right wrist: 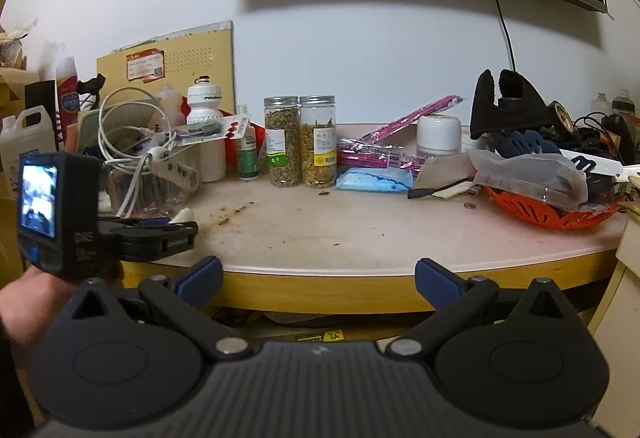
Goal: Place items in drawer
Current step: 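Close the left gripper around the white egg-shaped object, then lift the white object with the left gripper and carry it toward the drawer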
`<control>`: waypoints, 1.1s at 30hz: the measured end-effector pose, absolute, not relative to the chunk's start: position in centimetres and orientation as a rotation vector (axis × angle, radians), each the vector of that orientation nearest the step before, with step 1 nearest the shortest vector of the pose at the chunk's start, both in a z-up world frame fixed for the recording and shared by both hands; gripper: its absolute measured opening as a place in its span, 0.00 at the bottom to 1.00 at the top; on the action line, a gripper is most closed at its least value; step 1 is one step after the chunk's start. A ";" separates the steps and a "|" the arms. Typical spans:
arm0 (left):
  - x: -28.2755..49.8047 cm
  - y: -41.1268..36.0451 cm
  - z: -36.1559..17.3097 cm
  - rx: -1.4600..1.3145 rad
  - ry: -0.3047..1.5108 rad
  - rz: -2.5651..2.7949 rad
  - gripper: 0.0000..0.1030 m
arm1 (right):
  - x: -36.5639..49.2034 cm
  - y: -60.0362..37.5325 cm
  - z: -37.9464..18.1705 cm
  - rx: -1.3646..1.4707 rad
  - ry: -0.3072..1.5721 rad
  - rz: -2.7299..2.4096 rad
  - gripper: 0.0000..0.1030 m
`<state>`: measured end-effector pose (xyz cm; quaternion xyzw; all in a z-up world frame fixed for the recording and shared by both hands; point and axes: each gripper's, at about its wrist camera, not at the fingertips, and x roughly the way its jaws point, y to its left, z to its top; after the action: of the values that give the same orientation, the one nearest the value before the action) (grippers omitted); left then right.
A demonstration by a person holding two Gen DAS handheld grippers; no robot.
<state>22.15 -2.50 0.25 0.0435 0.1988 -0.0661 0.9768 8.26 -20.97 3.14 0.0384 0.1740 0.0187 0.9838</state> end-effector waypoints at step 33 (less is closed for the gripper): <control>10.2 -1.1 1.6 0.046 0.485 -0.100 0.28 | 7.7 -20.9 1.4 0.014 0.402 0.051 1.00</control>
<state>10.15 -1.08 1.56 0.0225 0.2400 -0.0497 0.9692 7.68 -20.88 1.36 0.0069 0.1994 0.0253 0.9796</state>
